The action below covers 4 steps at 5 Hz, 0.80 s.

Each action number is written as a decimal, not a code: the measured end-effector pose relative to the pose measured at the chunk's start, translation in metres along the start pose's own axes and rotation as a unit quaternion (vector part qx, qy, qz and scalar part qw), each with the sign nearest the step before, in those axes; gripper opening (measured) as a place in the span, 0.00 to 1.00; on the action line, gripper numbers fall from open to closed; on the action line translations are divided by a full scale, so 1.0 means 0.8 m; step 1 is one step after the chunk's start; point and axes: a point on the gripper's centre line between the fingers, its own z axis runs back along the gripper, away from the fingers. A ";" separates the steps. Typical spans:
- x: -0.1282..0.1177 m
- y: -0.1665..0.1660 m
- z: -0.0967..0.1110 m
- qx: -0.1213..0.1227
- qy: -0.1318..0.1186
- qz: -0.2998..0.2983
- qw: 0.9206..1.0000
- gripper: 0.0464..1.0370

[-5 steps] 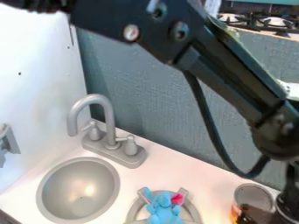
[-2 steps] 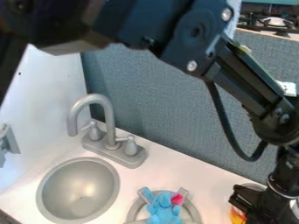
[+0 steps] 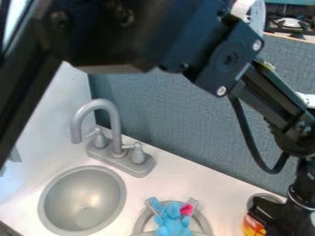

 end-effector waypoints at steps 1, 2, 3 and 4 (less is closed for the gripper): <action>0.004 -0.001 -0.007 0.001 0.009 -0.003 1.000 0.05; 0.007 -0.002 -0.014 0.004 0.018 -0.007 1.000 0.05; 0.010 -0.006 -0.011 -0.004 0.015 -0.009 1.000 0.05; 0.013 -0.009 -0.018 -0.007 0.018 -0.007 1.000 0.05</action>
